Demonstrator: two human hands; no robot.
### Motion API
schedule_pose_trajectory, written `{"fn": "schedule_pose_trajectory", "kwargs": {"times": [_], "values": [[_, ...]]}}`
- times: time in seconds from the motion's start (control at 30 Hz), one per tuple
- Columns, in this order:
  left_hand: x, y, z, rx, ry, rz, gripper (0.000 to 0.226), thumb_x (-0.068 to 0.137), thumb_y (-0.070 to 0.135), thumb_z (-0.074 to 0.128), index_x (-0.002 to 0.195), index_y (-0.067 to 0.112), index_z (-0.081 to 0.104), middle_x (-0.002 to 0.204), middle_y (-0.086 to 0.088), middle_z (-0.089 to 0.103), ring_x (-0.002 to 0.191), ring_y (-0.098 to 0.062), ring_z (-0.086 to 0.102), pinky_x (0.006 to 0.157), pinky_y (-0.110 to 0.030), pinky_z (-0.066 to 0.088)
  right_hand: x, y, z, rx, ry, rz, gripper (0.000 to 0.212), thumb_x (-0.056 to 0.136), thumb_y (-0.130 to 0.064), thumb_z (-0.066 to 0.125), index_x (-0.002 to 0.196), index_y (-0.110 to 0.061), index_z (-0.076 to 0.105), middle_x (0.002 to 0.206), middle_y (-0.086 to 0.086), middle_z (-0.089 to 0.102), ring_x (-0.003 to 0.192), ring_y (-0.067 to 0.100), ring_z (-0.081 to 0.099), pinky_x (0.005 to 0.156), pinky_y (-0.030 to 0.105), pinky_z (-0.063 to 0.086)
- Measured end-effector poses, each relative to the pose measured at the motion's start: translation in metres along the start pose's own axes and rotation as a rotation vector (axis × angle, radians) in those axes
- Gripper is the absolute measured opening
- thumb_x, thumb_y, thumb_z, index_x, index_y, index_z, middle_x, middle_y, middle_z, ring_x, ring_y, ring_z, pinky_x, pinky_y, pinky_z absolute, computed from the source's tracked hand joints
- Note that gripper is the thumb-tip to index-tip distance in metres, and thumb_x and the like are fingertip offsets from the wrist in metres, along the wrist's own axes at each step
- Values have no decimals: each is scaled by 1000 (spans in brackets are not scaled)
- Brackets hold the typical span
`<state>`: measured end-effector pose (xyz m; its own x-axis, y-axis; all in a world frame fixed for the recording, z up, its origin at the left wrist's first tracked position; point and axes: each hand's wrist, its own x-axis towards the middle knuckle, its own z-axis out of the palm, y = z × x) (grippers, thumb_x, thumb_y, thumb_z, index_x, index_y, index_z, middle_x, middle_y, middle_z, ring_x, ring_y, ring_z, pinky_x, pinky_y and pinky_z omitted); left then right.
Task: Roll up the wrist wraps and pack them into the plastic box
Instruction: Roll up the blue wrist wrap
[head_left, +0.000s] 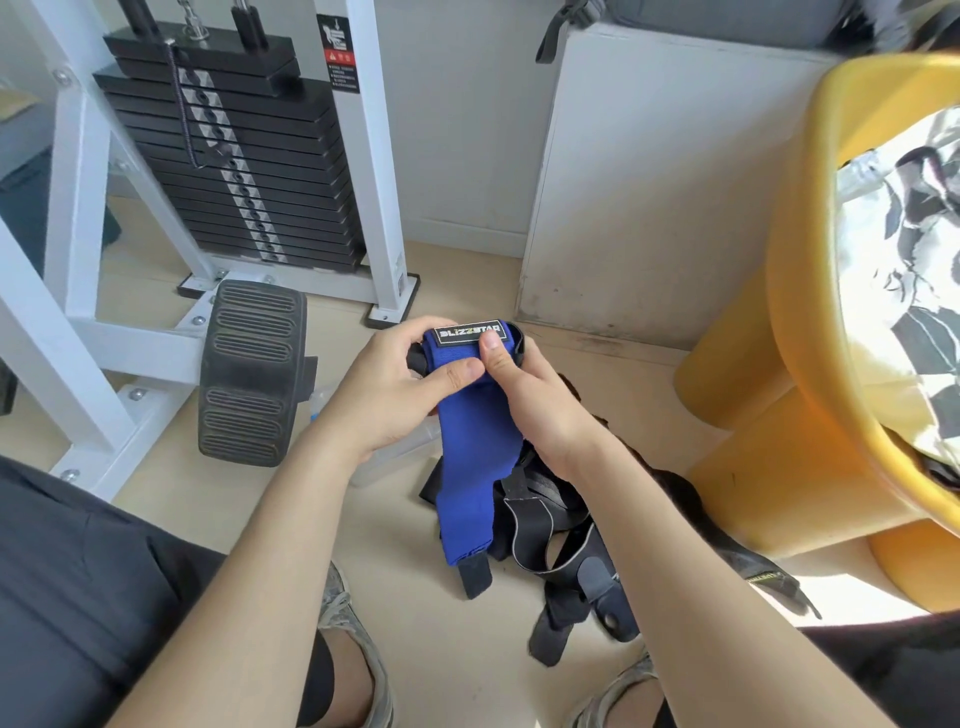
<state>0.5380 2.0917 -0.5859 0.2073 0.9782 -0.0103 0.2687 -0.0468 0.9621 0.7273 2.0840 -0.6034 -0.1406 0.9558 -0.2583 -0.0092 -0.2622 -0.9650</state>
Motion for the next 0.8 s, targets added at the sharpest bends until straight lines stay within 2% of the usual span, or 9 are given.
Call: {"fn": "schedule_pose_trajectory", "kwargs": {"times": [0.07,0.17,0.23,0.33,0.43,0.53,0.63,0.73,0.8], "values": [[1,-3,-2,148,82,58,40,90,31,88,123,45,70,111,16,78,105,-13,75,95,-46,63,1,4,3,-34,-11,140,63,97,-73,58,143,-29,58,133,-7,75,121,14,74,109,45,57],[3,-11,-4,189,188,92,51,91,14,84,126,47,68,116,17,76,107,-10,72,95,-44,62,-2,6,2,-87,-139,325,44,106,-52,63,132,-18,69,119,2,82,108,24,80,100,48,63],[2,-18,-6,159,192,73,54,93,6,81,128,45,69,122,10,74,113,-16,71,99,-49,60,-3,4,-1,-106,-181,355,37,99,-35,71,127,-9,73,117,11,82,108,32,80,96,46,63],[-1,-24,-5,147,207,44,56,90,-3,80,127,40,74,126,5,75,118,-17,71,103,-48,60,-2,1,-9,-2,-173,318,48,80,-26,72,124,-7,77,122,18,79,107,36,77,89,43,57],[-1,-19,0,-1,212,-43,52,87,-2,69,116,38,81,111,5,80,100,-16,77,85,-38,67,0,-4,-15,131,-155,218,48,82,-21,70,124,0,77,123,23,78,105,35,76,87,40,57],[-2,-16,-2,-189,55,-89,55,77,7,52,114,32,84,82,-14,62,82,-27,66,82,-36,67,4,-3,-16,167,-91,129,38,90,-20,70,118,6,78,120,27,78,105,37,76,90,42,58],[-4,-19,-2,-21,-54,-17,60,74,8,62,123,40,77,91,-6,77,82,-28,71,86,-32,64,3,-1,-18,167,-50,112,32,101,-18,66,117,7,78,123,31,75,105,38,74,90,44,55],[-1,-28,4,201,40,35,50,83,15,83,118,49,75,93,6,78,81,-23,70,75,-27,58,1,-2,-24,163,-118,210,42,94,-22,68,125,5,75,128,24,75,109,37,72,93,45,52],[1,-36,5,257,85,64,46,86,9,86,112,46,79,99,9,75,83,-18,69,75,-21,54,-2,-6,-27,145,-217,320,45,89,-27,67,125,-2,76,123,18,76,106,34,72,90,42,52]]}}
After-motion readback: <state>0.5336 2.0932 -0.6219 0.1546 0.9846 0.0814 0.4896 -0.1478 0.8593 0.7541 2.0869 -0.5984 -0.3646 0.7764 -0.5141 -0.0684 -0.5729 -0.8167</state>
